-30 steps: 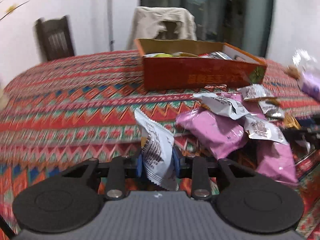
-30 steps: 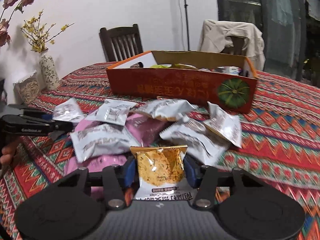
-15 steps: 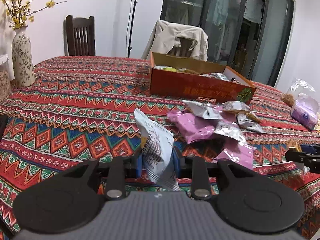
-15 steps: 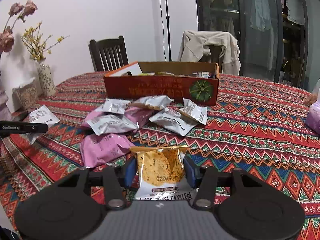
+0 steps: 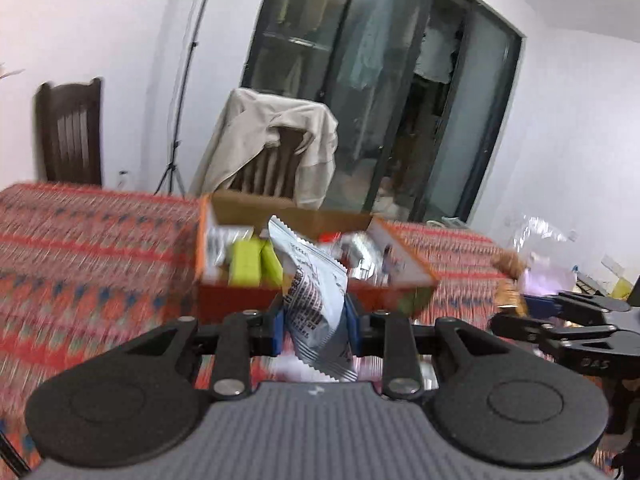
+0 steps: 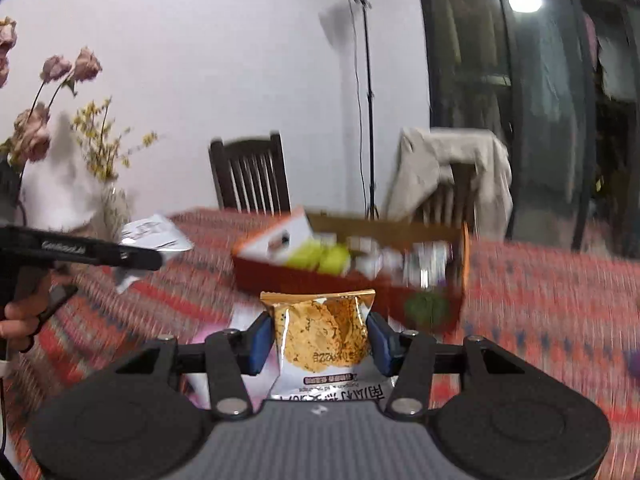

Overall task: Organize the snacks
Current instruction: 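Carry both packets into the orange box and open both tools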

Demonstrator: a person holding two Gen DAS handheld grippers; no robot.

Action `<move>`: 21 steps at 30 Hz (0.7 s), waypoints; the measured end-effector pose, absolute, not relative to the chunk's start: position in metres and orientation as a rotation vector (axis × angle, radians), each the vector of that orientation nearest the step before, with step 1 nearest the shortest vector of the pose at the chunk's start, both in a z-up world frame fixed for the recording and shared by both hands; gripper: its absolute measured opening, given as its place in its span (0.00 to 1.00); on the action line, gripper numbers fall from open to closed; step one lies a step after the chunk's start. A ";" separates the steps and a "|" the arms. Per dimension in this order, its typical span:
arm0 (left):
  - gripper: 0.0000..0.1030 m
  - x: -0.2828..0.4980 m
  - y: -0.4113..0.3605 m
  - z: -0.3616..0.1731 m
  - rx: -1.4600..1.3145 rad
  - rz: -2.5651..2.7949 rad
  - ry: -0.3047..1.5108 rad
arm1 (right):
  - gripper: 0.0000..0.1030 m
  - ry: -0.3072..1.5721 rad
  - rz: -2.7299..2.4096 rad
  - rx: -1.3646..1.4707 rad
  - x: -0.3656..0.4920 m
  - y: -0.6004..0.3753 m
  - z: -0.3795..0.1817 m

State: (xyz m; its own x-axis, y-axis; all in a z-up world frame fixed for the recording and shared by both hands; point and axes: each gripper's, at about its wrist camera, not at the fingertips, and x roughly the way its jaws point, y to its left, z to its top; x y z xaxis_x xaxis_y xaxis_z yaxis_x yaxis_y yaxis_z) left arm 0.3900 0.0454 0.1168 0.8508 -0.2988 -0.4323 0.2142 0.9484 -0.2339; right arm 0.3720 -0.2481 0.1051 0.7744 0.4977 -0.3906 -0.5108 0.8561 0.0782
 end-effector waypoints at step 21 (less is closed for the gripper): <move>0.65 0.576 0.043 0.043 -0.274 -0.144 0.702 | 0.72 0.715 0.431 0.190 0.641 -0.159 0.048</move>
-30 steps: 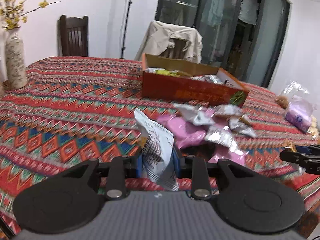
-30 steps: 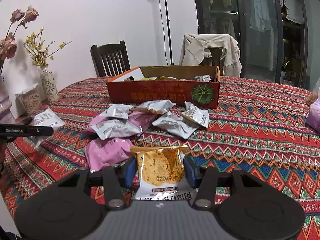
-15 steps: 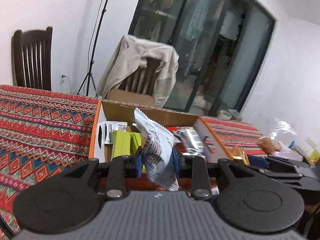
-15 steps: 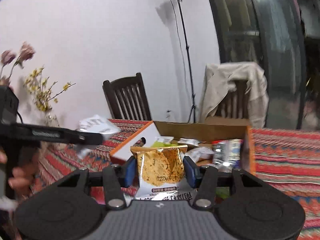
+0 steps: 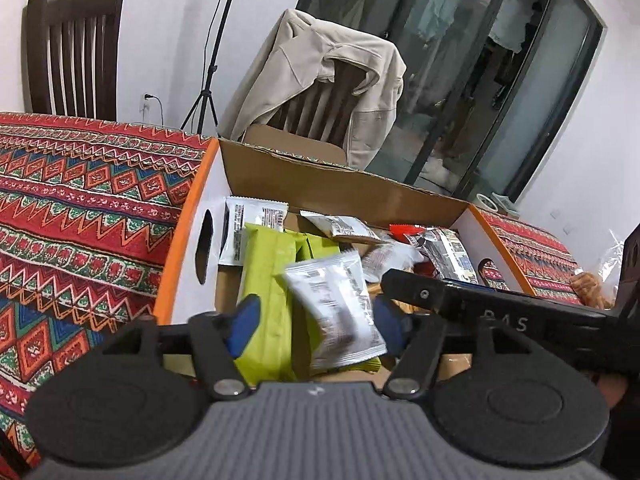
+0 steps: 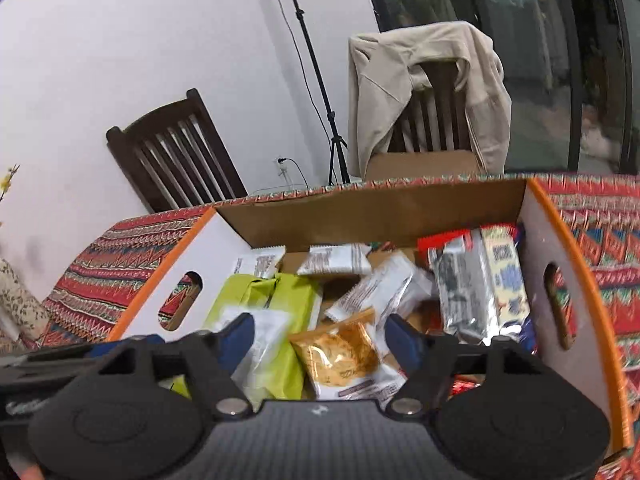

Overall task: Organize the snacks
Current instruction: 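Carry both packets into the orange box and open both tools, then return both tools to the snack pile and grasp a pink packet with the left tool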

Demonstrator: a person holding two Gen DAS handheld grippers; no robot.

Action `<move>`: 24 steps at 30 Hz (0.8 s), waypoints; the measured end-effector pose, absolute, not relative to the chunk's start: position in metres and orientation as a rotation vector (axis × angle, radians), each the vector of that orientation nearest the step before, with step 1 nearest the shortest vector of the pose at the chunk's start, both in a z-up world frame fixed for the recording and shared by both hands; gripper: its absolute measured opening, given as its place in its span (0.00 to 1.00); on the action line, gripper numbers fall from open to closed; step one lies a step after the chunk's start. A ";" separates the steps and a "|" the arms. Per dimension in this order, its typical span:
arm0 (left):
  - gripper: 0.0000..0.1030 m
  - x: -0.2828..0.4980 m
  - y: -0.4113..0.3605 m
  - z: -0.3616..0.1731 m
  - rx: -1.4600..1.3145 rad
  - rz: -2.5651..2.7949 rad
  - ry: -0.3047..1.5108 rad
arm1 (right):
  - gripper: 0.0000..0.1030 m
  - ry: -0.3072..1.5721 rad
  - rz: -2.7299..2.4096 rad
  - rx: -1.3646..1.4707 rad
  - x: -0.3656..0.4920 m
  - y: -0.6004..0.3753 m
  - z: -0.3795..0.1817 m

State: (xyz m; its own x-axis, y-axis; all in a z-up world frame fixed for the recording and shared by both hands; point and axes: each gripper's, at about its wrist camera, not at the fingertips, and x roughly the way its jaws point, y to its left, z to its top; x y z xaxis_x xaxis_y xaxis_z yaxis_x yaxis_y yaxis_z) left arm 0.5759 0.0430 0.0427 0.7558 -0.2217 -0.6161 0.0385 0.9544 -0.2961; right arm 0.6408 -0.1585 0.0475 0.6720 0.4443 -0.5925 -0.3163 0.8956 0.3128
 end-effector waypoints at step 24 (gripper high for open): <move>0.90 0.355 0.039 0.142 -0.059 -0.188 0.388 | 1.00 0.405 0.434 0.008 0.441 -0.244 0.153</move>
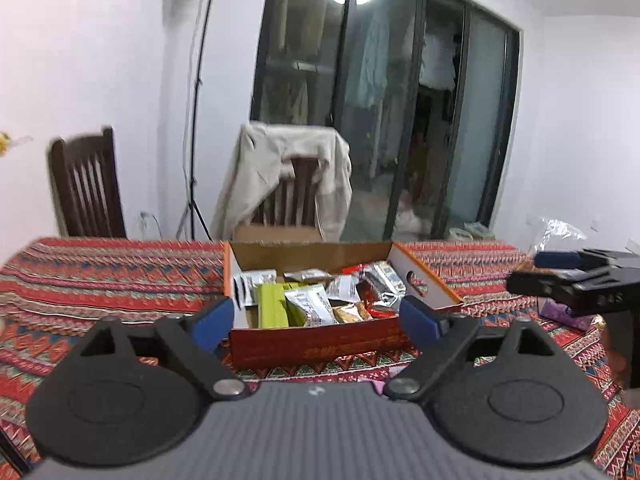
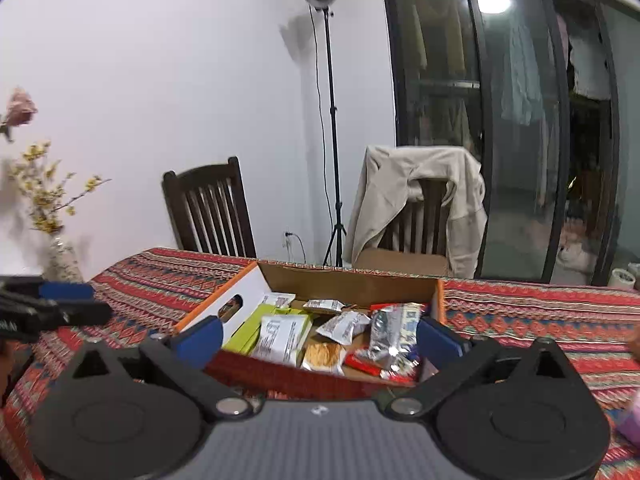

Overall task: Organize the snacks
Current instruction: 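Return both tools to the snack pile and grasp a pink packet with the left tool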

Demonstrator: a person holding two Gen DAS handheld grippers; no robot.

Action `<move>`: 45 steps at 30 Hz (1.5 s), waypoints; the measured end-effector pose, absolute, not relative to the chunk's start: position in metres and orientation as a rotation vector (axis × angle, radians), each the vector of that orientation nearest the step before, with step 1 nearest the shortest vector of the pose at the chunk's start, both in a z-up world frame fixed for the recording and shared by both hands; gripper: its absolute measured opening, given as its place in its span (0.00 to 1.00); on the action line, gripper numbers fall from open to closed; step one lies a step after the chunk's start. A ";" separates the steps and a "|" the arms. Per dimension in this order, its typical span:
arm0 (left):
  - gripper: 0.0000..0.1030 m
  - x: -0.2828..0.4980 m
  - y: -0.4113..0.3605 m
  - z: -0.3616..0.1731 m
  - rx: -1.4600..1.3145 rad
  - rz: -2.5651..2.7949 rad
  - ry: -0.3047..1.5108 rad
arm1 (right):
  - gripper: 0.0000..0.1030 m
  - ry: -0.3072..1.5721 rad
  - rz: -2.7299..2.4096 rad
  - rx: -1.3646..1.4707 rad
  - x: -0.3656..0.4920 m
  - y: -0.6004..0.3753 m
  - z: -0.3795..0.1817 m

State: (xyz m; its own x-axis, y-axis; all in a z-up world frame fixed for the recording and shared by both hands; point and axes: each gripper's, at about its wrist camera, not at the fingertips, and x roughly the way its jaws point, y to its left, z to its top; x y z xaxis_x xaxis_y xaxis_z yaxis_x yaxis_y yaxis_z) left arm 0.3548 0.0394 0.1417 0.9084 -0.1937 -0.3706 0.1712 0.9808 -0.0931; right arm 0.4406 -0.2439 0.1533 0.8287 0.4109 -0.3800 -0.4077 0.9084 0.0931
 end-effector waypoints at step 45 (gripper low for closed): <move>0.87 0.319 -0.071 -0.005 0.059 -0.270 0.616 | 1.00 0.478 0.186 0.189 0.215 -0.310 -0.004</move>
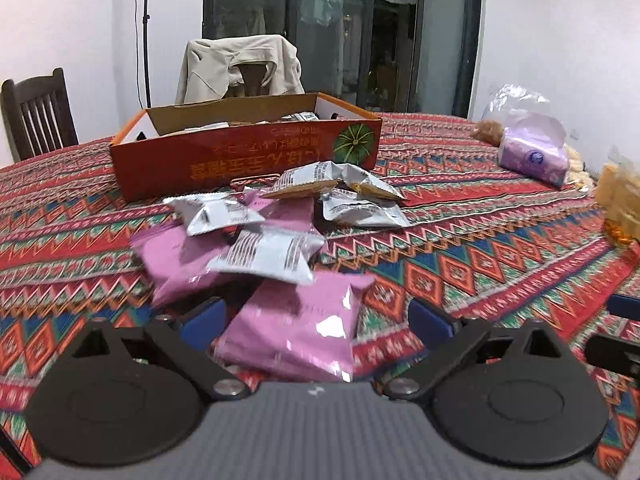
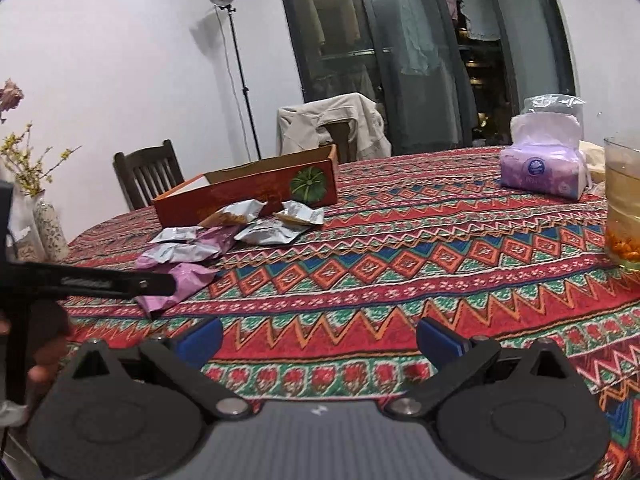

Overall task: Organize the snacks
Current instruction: 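Return both tools to the snack pile and grasp a pink packet with the left tool, then hold the pink packet in the left tool while the right tool grasps a white packet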

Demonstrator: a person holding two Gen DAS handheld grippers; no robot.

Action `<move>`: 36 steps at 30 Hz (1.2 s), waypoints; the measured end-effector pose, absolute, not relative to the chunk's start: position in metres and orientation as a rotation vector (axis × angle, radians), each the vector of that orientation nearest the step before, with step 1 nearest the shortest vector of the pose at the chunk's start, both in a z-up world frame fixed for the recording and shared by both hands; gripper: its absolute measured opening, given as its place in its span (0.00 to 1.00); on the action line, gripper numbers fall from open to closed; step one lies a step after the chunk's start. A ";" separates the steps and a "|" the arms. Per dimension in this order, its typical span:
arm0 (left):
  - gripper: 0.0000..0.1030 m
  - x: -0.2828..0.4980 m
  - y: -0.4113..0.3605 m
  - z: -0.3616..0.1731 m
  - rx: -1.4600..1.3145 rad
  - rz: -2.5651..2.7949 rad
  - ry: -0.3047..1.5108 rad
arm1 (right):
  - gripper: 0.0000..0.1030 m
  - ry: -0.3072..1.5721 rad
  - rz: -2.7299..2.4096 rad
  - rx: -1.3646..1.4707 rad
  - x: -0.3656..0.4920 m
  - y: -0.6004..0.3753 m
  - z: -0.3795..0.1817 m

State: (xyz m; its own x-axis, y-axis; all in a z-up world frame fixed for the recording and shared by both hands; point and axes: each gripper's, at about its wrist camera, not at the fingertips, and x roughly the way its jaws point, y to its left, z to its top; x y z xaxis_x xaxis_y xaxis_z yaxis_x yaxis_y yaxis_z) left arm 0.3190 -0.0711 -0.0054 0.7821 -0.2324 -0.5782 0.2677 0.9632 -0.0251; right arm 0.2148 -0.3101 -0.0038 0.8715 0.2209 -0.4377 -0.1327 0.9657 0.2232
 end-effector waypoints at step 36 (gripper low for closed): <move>0.59 0.240 0.080 0.001 -0.175 -0.087 0.633 | 0.67 0.661 0.475 -0.074 0.371 -0.139 0.008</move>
State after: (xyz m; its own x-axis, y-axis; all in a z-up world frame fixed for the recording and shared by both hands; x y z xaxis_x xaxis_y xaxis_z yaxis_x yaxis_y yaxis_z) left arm 0.2405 0.0798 0.0005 0.8031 -0.1343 -0.5805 0.0275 0.9816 -0.1891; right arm 0.3706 -0.1391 0.0082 0.6869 0.4003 -0.6065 -0.4468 0.8909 0.0819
